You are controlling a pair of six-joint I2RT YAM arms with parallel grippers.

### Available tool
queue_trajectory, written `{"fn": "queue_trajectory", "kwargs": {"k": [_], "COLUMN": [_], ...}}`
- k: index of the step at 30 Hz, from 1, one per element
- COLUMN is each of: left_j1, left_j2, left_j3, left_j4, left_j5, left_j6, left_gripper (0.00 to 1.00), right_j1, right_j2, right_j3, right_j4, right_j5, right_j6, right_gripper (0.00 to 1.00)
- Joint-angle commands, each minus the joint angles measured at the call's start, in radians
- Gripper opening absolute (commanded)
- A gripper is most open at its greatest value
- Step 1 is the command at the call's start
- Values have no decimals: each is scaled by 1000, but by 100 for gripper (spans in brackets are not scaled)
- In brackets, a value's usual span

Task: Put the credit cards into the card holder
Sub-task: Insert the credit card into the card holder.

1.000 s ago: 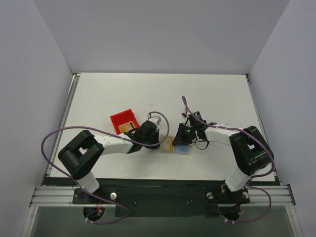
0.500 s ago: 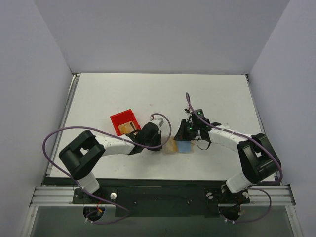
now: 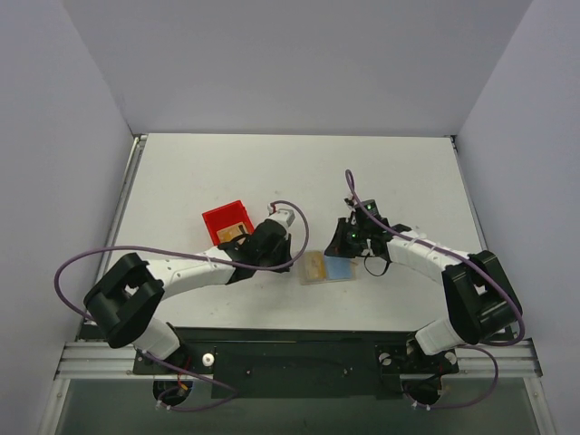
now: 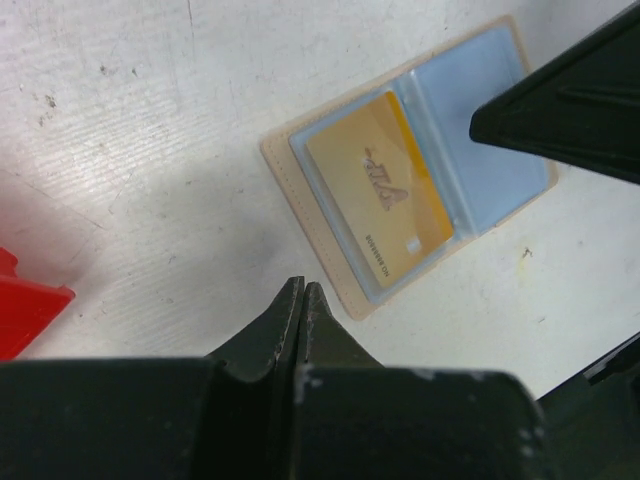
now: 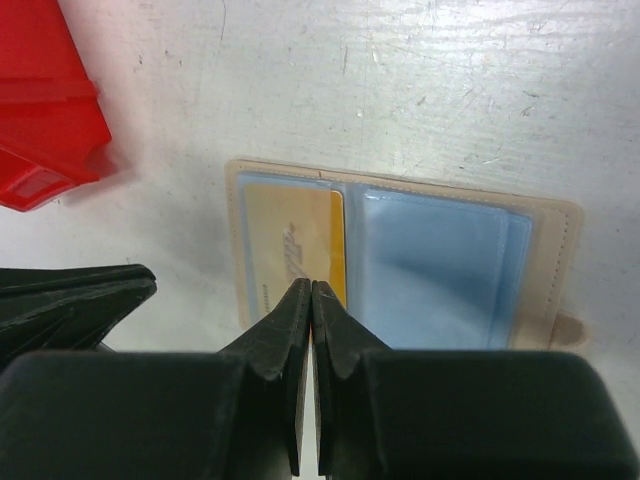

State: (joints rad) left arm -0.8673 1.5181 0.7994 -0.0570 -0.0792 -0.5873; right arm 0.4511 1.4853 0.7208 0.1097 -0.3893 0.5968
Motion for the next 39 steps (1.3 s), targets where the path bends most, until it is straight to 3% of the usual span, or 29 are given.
{"fn": "queue_trajectory", "kwargs": {"k": [1, 10, 20, 28, 39], "left_j1": [10, 8, 7, 7, 7], "left_j2": [5, 63, 102, 123, 143], "left_j3": [43, 44, 52, 50, 55], "left_j4": [-18, 42, 80, 89, 95], "left_j5": [-24, 33, 45, 53, 59], "left_j6": [20, 6, 12, 11, 12], "left_gripper": [0, 0, 0, 0, 0], "right_j1": [-3, 38, 150, 167, 195], "right_j2": [-2, 56, 109, 113, 161], "right_j3": [20, 40, 152, 170, 201], "right_j4": [-41, -71, -261, -309, -318], "right_j5": [-2, -10, 266, 352, 339], "right_j6": [-25, -55, -104, -112, -129], "right_gripper": [0, 0, 0, 0, 0]}}
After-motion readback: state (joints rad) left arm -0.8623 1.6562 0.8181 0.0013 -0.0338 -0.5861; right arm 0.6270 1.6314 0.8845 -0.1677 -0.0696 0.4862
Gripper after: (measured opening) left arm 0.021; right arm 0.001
